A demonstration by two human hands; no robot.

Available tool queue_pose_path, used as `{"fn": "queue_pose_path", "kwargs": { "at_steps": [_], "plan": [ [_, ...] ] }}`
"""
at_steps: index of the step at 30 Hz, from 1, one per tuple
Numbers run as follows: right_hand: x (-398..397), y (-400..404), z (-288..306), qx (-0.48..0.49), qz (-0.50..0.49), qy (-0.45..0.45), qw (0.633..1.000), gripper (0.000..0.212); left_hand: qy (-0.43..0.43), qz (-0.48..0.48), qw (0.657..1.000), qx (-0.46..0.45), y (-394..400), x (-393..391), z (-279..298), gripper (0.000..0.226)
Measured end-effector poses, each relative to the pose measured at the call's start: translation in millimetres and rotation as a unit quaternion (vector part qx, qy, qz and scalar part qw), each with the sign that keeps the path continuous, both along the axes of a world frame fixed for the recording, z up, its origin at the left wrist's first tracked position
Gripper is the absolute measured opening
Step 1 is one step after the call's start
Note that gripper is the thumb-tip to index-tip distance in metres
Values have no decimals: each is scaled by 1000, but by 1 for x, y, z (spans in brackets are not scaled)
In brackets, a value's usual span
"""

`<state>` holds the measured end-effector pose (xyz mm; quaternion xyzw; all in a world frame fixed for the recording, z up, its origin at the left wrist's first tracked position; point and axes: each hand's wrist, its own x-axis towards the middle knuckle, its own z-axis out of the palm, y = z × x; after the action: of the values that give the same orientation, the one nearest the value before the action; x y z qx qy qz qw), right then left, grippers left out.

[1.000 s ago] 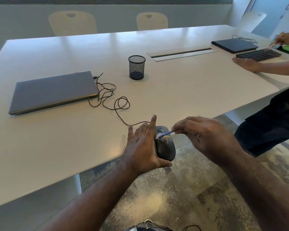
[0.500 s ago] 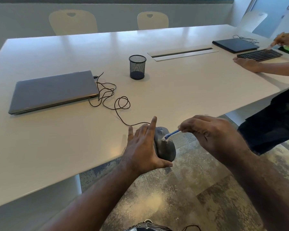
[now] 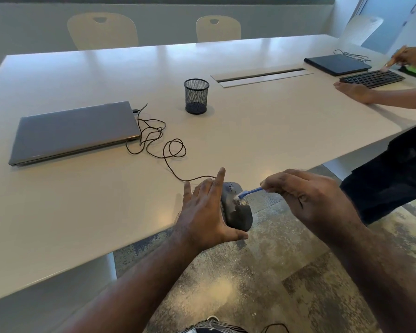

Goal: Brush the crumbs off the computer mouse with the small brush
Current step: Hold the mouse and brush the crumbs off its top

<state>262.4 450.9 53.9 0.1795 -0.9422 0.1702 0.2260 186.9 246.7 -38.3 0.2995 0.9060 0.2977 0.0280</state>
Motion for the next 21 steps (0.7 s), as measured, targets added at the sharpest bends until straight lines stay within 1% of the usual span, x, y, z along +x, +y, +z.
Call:
{"fn": "queue_pose_path", "kwargs": {
  "at_steps": [4,5,8,10,12,15,19,21],
  "plan": [
    [-1,5,-2,15,-20,-16,1000,20,4,8,1000,5,-2,-2,1,145],
    [-1,7,-3,9,-28,-14,999,21,4,9,1000,5,-2,-2,1,145],
    [0,8,-3,-36,-39,9,999,15,2,6,1000,7,-2,-2,-1,145],
    [0,5,-4,-50,-41,19,998,17,3,3,1000,10,-1,-1,0,144],
    [0,3,-5,-40,-37,7,999,16,5,2,1000,12,-1,-1,1,144],
    [0,4,-6,-15,-34,-20,999,23,5,4,1000,10,-2,-3,0,144],
    [0,9,-6,-67,-51,2,996,19,4,5,1000,5,-3,-3,0,145],
    [0,8,-6,-77,-60,21,995,17,5,2,1000,8,-1,-1,1,144]
  ]
}}
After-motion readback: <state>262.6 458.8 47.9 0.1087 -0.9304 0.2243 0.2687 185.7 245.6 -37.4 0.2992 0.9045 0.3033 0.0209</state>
